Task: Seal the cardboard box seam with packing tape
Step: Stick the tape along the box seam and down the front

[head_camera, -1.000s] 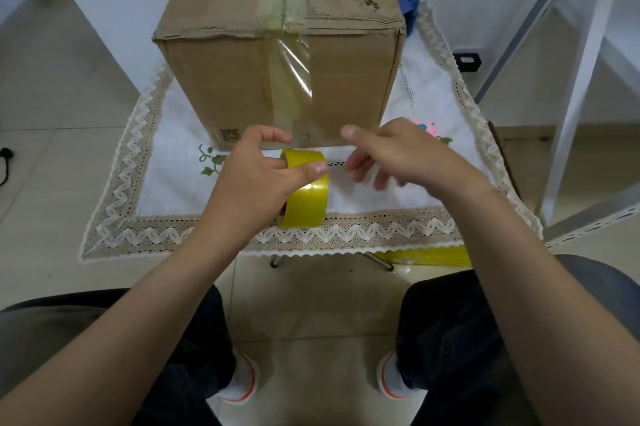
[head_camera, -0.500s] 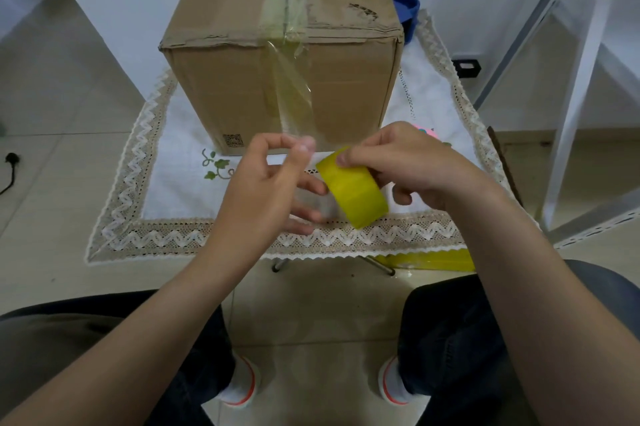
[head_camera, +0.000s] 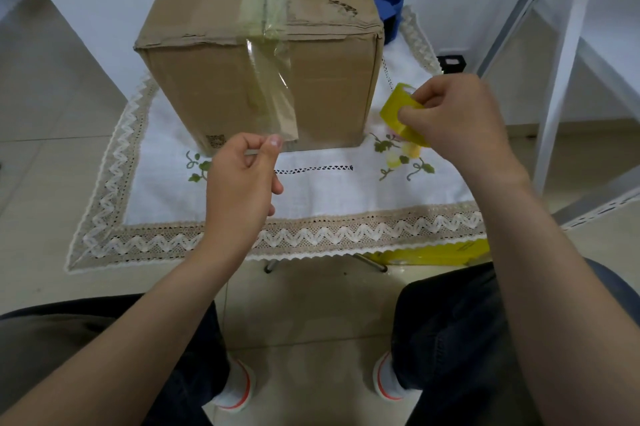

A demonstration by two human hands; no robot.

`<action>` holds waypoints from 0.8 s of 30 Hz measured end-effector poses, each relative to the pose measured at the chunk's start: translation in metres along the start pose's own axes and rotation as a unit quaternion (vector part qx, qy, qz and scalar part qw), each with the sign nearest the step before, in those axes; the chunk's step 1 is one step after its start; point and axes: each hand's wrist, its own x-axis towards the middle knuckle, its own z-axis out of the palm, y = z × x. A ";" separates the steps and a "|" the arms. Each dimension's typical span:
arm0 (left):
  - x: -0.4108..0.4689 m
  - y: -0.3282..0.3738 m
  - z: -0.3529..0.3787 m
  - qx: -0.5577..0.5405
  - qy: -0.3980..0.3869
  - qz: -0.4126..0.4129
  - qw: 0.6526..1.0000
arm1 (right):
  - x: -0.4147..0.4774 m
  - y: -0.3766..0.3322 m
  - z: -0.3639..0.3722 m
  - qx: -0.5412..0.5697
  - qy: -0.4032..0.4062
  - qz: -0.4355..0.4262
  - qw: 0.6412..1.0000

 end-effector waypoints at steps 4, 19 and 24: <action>0.003 -0.001 0.001 -0.002 0.001 -0.001 1.000 | 0.018 0.016 0.011 -0.077 0.063 -0.034 0.994; 0.009 -0.010 -0.005 0.005 -0.008 0.016 1.000 | 0.035 0.038 0.040 -0.150 0.040 -0.073 0.985; 0.011 -0.012 -0.006 -0.004 -0.011 0.023 1.000 | 0.025 0.022 0.043 -0.082 0.131 -0.124 0.980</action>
